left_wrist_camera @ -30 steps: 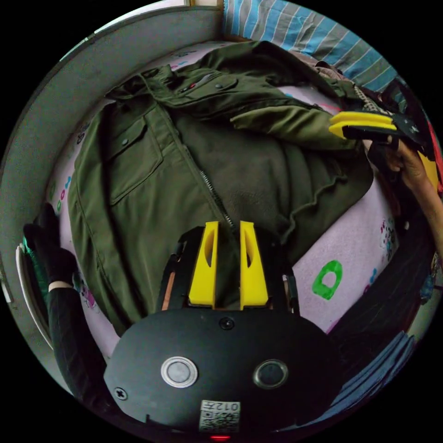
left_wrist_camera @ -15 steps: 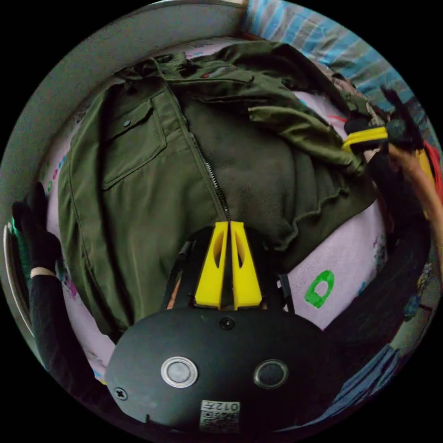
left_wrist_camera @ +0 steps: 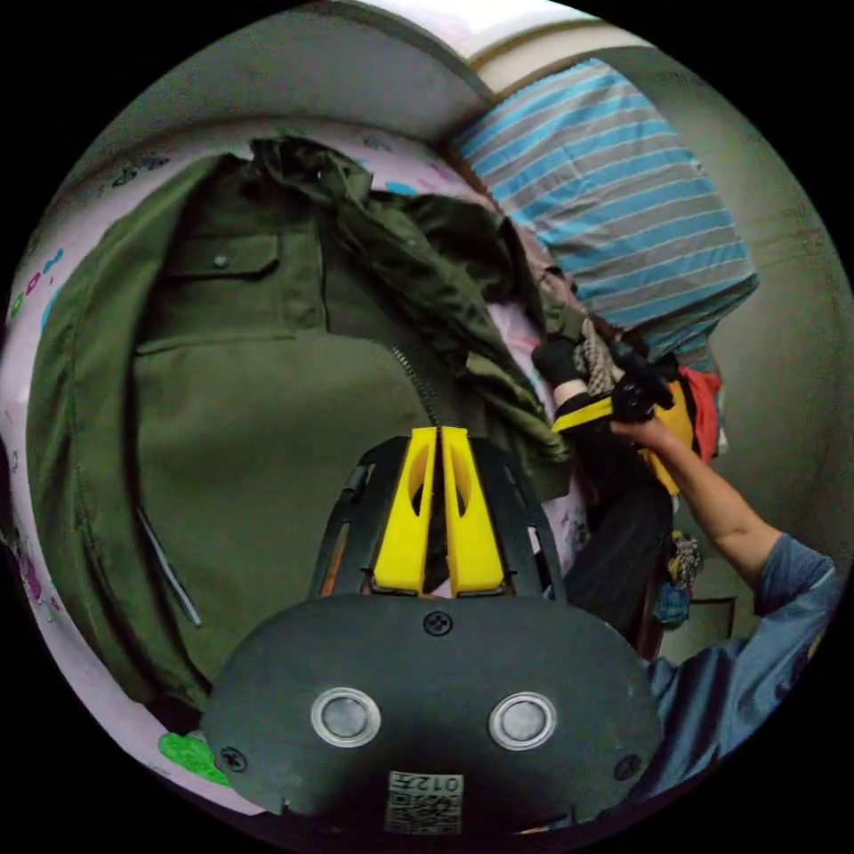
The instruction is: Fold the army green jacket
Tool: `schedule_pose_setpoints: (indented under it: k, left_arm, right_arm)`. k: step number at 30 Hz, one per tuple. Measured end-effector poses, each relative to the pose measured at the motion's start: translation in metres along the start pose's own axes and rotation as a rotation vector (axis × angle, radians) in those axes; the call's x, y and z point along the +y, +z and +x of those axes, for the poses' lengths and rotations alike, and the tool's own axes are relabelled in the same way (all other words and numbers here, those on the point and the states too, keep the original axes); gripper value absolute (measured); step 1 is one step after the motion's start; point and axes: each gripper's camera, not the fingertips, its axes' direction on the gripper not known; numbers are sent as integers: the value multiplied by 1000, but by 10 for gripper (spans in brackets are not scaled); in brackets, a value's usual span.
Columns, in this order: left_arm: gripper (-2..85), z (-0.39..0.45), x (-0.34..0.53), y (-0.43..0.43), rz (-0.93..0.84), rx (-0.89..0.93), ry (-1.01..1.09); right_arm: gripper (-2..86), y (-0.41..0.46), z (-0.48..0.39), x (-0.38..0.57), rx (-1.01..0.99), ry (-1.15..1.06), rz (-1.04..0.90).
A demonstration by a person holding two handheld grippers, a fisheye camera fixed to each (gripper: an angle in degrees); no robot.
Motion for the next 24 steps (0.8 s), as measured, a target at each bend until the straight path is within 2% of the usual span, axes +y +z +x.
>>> schedule_pose_setpoints:
  k: [3, 5, 7, 10, 12, 14, 16, 20, 24]
  left_arm:
    - [13, 5, 9, 27, -99, 0, 9]
    - [18, 16, 13, 16, -65, -36, 57]
    - [27, 26, 16, -5, -27, -153, 95]
    - [54, 27, 21, -44, 2, -536, 80]
    - [69, 16, 24, -55, 5, -661, 28]
    - [83, 1, 23, -56, -45, -724, -24]
    - [90, -14, 23, -41, -157, -841, -48]
    - [63, -19, 23, -25, -264, -877, -6]
    - [18, 0, 6, -74, -207, -834, 3]
  right_arm:
    - [27, -4, 8, 0, -36, 49, 13]
    - [48, -19, 12, 8, -27, 61, 39]
    - [58, -37, 12, 18, 20, 80, 100]
    - [62, -76, -4, 32, 127, 93, 302]
    - [63, -94, -18, 33, 167, 93, 418]
    - [64, -105, -35, 23, 69, 52, 532]
    - [64, -103, -48, 6, 2, 7, 543]
    - [53, -91, -63, -29, -88, -40, 524]
    - [33, -89, -61, -41, -120, -46, 530]
